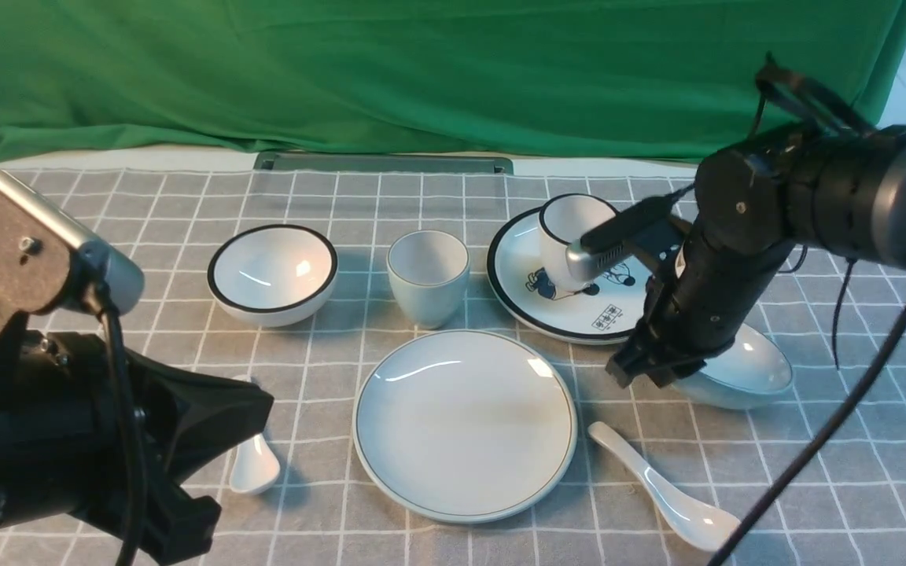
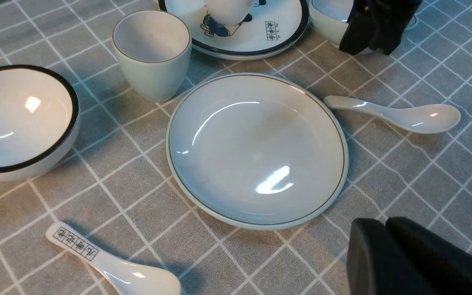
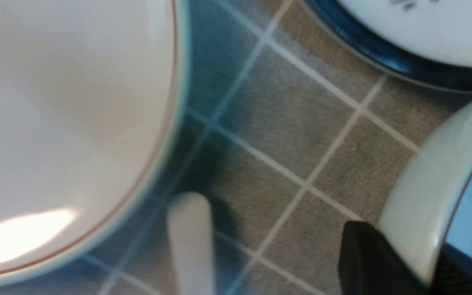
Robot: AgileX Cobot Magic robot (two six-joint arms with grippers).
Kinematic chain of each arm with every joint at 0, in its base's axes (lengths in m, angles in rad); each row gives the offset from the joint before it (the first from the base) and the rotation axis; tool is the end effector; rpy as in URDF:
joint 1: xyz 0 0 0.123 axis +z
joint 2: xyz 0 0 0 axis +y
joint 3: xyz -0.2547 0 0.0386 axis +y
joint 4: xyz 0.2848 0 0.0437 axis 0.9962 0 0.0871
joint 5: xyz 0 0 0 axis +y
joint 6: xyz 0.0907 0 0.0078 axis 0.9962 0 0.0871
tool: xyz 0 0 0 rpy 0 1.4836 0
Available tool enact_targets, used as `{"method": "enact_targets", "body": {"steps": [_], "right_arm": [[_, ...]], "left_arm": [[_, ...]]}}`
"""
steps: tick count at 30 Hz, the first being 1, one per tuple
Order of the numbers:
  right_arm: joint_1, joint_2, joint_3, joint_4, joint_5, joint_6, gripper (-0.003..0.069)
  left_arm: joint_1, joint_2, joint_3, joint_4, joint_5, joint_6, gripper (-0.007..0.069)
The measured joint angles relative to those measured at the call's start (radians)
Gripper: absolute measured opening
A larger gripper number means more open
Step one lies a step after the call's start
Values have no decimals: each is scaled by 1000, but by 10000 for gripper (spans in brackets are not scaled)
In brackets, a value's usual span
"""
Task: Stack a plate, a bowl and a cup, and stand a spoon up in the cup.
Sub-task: Use the right arm to grab a blue rice bowl, then use the right arm to put the blue rice bowl into the blue large plate in the middle
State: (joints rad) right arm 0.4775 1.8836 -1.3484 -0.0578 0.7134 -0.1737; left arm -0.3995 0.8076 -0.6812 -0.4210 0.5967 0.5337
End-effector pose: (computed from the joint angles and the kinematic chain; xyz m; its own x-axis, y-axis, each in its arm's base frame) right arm 0.3733 0.1893 0.1623 -0.6991 -0.6045 -0.3819 -0.6110 0.7825 -0.1199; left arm 0.1883 -0.1022 0.2915 -0.4089 0.3607 -0.8383 0.6368 0.7707 0.0210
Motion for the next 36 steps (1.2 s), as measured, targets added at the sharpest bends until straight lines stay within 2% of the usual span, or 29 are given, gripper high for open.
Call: {"method": "enact_targets", "body": {"steps": [2, 7, 10, 13, 20, 28, 30, 32, 33, 36], "right_arm": [[42, -45, 1, 11, -2, 3, 87], [224, -113, -18, 28, -17, 3, 87], [324, -68, -60, 38, -17, 3, 87], [381, 12, -122, 40, -17, 3, 87], [402, 148, -232, 39, -10, 4, 87], [403, 168, -251, 21, 13, 8, 90], [403, 169, -251, 21, 15, 23, 111], [403, 178, -251, 27, 37, 48, 171], [403, 186, -251, 30, 54, 66, 238], [403, 188, -251, 33, 101, 105, 368]], "left_arm": [[0, 0, 0, -2, 0, 0, 17], [0, 0, 0, -4, 0, 7, 17], [0, 0, 0, -5, 0, 7, 17], [0, 0, 0, -12, 0, 7, 17], [0, 0, 0, -19, 0, 7, 17], [0, 0, 0, -27, 1, 7, 17], [0, 0, 0, -27, 1, 7, 17], [0, 0, 0, -27, 1, 7, 17], [0, 0, 0, -28, 1, 7, 17], [0, 0, 0, -28, 1, 6, 17]]}}
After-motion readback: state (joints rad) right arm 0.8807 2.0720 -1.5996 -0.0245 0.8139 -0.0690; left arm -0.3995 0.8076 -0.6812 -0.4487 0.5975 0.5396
